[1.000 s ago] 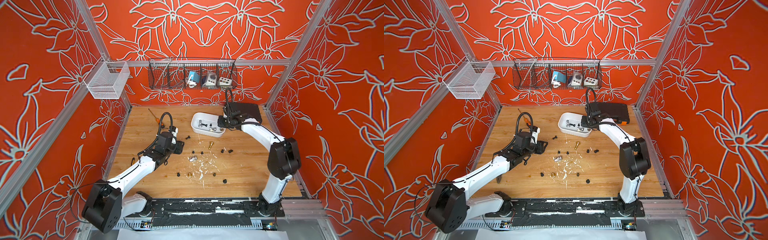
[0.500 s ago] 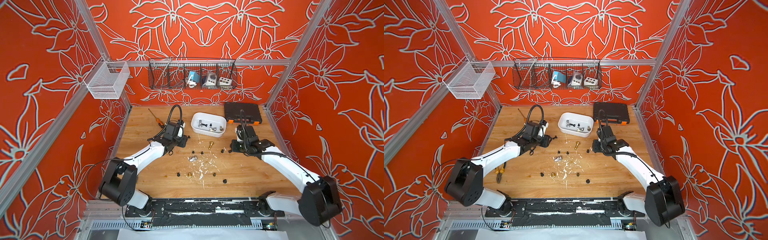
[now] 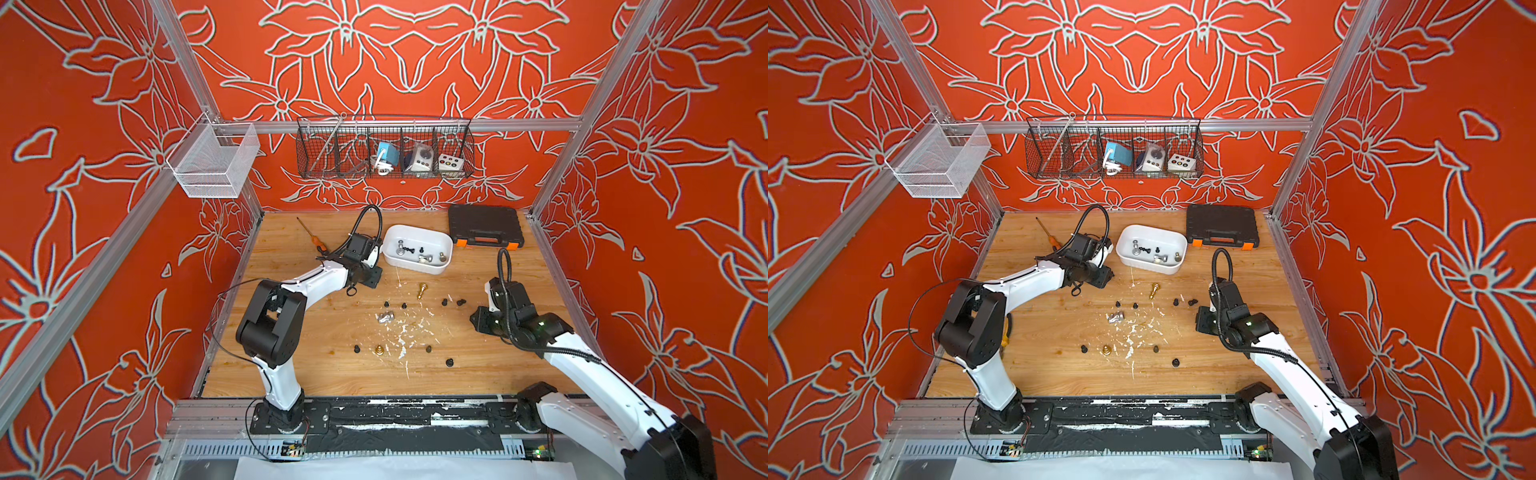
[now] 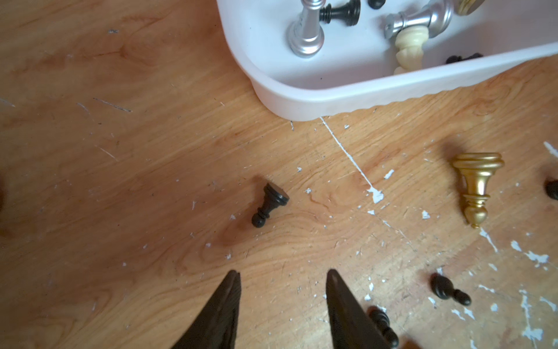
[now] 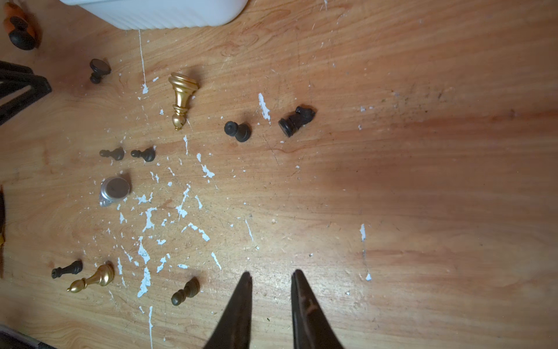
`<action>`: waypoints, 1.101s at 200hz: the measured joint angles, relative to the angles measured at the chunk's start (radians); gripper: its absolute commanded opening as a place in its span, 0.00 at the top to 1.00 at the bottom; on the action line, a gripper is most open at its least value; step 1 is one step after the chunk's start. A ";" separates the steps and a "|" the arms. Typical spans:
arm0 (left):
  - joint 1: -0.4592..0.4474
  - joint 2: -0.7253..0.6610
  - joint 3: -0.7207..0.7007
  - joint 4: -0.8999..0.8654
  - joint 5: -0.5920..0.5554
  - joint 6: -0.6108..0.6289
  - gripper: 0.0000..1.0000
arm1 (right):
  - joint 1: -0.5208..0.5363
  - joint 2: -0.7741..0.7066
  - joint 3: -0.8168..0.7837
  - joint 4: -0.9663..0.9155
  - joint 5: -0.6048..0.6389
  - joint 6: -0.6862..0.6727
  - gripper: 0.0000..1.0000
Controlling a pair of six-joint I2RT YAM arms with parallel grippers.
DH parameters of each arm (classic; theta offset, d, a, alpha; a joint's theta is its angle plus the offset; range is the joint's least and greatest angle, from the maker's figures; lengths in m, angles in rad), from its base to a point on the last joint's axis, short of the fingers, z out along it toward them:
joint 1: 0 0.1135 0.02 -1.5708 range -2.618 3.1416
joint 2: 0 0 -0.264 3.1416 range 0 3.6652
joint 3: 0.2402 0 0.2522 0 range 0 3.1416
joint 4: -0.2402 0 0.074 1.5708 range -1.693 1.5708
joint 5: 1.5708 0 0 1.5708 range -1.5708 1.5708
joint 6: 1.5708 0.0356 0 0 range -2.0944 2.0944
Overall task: Put the chess pieces into the storage box
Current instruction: Pick up the chess piece at the center of the board.
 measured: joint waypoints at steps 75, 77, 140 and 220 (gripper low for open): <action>-0.008 0.128 0.122 -0.042 -0.049 0.129 0.53 | 0.000 -0.040 -0.046 -0.024 -0.036 0.039 0.74; -0.008 0.130 0.125 -0.042 -0.050 0.133 0.53 | 0.000 -0.040 -0.046 -0.024 -0.037 0.039 0.74; -0.020 0.171 0.142 -0.037 -0.066 0.184 0.53 | 0.000 -0.040 -0.046 -0.020 -0.057 0.060 0.74; -0.020 0.236 0.167 -0.022 -0.063 0.182 0.58 | 0.000 -0.039 -0.054 -0.011 -0.073 0.079 0.74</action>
